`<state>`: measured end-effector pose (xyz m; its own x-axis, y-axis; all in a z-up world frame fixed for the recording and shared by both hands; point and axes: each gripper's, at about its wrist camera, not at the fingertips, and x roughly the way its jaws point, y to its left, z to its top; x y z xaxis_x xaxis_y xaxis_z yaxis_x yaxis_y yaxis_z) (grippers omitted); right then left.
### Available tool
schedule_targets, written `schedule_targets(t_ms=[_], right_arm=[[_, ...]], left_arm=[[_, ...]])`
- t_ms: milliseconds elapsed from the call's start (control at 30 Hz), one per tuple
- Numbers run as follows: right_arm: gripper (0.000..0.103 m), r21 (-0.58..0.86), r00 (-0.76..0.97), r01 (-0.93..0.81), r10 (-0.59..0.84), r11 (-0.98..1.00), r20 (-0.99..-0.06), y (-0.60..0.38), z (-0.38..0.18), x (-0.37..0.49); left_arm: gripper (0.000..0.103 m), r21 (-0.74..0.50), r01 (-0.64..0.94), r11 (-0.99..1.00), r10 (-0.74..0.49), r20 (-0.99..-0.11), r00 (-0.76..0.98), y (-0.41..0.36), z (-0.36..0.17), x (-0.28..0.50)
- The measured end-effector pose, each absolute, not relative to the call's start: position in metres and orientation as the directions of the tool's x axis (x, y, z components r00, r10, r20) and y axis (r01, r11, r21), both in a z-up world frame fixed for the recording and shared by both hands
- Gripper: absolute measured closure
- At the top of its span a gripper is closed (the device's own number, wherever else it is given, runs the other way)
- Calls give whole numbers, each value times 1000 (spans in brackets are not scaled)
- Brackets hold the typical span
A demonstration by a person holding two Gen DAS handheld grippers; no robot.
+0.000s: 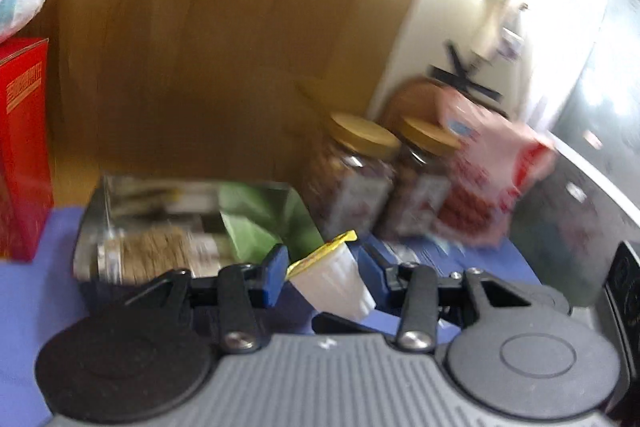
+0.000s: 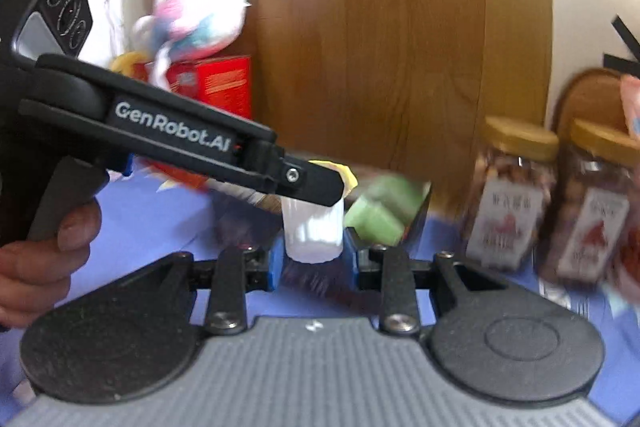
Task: Organize snacks
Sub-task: 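Lower the white cup into the black tin and open the left gripper, then move the left gripper toward the green wrapper on the table, then grasp the green wrapper with the left gripper and lift it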
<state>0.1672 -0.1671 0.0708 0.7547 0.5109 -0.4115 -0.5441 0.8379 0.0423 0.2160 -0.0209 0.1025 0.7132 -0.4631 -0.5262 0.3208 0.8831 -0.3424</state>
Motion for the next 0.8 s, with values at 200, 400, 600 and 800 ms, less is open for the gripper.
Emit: schedule_targets(t_ms=[200,400,600,800], right_arm=[[58,22,762,-513,467,858,-449,-148,57,221],[57,252,727,-495,555,832,-404,-228,59,166],[52,419,666,-396,570,817,-481,-309,18,77],[53,507,635,-306,570,806,-522,-326,-12,21]], left_arm=[[59,-351,164,922,-353,-586,729,3,79,259],[59,-423,220,879,-439,-538,720,28,79,199],[57,-488,362,795,-604,-575,552,0,50,121],[57,-599,345,722,-691,-611,386,-28,6,81]])
